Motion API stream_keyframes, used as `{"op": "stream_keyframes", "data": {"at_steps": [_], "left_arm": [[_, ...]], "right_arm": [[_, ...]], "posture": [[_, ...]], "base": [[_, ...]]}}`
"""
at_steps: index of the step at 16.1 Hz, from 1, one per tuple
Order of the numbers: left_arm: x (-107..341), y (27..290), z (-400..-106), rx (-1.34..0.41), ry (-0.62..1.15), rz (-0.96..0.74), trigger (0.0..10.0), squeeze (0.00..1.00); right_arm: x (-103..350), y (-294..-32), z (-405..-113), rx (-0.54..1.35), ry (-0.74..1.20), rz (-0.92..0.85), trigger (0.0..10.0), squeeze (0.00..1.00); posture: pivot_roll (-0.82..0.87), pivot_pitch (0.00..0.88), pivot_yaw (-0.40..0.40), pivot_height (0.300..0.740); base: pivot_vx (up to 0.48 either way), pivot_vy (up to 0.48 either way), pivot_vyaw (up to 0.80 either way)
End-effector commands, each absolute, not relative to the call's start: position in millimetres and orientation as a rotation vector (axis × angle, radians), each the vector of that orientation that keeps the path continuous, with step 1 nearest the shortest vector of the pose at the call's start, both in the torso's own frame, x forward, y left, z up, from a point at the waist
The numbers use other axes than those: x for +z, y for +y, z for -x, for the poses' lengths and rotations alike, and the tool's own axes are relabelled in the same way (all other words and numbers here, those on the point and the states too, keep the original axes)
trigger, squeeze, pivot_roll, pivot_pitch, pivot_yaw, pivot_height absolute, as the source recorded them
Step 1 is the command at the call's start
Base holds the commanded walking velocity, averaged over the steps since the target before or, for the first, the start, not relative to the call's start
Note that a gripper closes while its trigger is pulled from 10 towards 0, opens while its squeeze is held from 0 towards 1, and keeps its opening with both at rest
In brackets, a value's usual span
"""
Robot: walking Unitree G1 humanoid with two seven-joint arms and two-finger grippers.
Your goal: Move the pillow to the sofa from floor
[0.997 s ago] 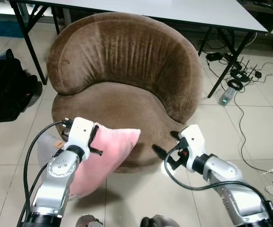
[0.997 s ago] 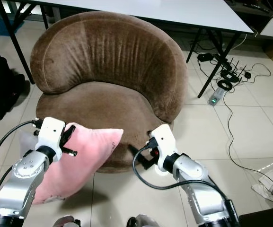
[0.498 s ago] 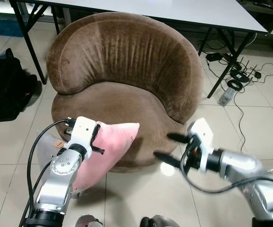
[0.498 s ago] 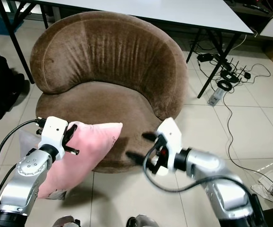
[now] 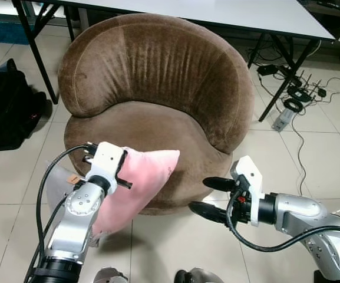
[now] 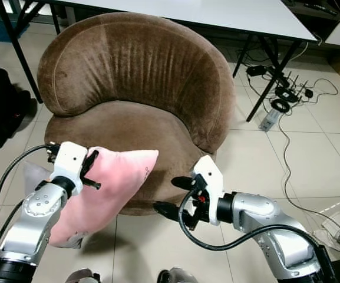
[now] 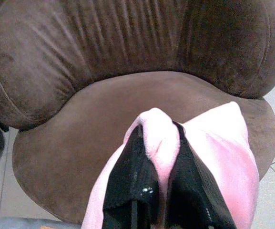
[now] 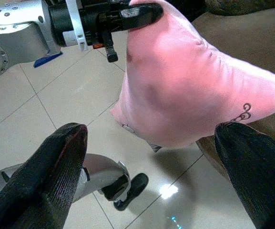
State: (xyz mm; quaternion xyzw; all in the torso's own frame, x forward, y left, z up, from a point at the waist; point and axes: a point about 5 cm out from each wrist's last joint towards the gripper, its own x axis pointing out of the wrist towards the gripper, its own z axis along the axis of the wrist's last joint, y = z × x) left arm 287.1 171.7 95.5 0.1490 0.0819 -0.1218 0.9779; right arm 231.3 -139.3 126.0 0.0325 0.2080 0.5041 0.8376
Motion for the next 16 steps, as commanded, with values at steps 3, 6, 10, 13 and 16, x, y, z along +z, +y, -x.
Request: {"op": "stream_keyframes", "data": {"at_steps": [3,6,10,13,16], "left_arm": [[106.1,162.5,-288.6,-0.270,0.090,-0.325,0.0,0.00],[109.7,162.6,-290.1,-0.268,0.069,-0.344,0.0,0.00],[114.7,162.1,-291.5,-0.269,0.041,-0.376,0.0,0.00],[119.2,161.7,-292.8,-0.273,0.018,-0.396,0.0,0.00],[122.7,159.1,-294.3,-0.282,0.003,-0.411,0.0,0.00]], "right_arm": [[124.5,-142.9,-230.8,1.054,0.457,-0.079,10.0,0.00],[122.6,-141.8,-230.5,1.060,0.460,-0.079,10.0,0.00],[115.3,-139.5,-229.9,1.058,0.477,-0.080,10.0,0.00],[110.5,-137.3,-230.9,1.053,0.488,-0.081,10.0,0.00],[108.2,-133.5,-230.3,1.060,0.491,-0.084,10.0,0.00]], "posture": [[0.01,0.107,-0.123,0.740],[0.02,0.102,-0.120,0.740],[0.03,0.096,-0.117,0.740],[0.03,0.090,-0.114,0.740],[0.03,0.087,-0.112,0.740]], "base": [[0.000,0.000,0.00],[0.125,0.000,0.00],[0.441,0.000,0.00],[0.107,0.000,0.00],[0.000,0.000,0.00]]}}
